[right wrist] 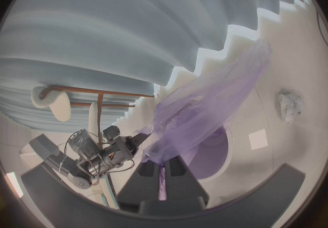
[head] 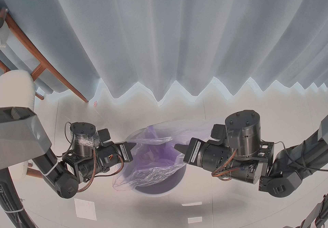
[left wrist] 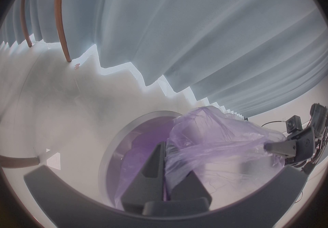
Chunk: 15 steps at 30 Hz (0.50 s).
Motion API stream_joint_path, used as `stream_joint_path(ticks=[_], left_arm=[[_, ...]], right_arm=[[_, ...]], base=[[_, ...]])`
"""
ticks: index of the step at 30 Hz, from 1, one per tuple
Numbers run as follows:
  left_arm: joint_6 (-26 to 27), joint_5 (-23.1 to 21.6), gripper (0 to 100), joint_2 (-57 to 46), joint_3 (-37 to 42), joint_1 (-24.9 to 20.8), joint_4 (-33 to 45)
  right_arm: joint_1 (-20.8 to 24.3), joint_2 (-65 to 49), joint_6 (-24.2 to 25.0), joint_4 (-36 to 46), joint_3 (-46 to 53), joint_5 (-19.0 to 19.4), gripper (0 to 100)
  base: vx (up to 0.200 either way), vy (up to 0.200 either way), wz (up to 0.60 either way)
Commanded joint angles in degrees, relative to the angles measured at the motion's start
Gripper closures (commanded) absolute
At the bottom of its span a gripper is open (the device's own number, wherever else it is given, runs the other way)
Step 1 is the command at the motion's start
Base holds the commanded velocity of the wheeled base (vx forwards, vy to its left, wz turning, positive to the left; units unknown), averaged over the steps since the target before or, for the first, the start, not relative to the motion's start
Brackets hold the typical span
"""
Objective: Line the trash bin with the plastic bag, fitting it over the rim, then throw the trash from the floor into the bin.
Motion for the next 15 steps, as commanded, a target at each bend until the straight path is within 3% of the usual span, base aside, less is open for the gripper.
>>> stream_joint_path(ticks=[1,7,8,15], left_arm=[[0.01,0.11,100,0.32,0.08,-0.26,-0.09],[0.01,0.73,100,0.23,-0.54,0.71,-0.09],[0.01,1.43,100,0.23,-0.89,1.14,0.0],[1.24,4.77,100,-0.47,-3.97,5.63,0.62]], right_arm=[[0.73,-0.54,-1.93,-2.76,3.84,0.56,100],[0.65,-0.19,-1.58,-3.11,5.07,-0.23,100],[0.47,-0.28,-1.31,-3.37,6.13,-0.49,0],[-0.58,-1.07,1.5,-3.46,11.66,-0.58,0]], base=[[0.0,0.0,0.0],[0.0,0.0,0.0],[0.0,0.0,0.0],[0.0,0.0,0.0]])
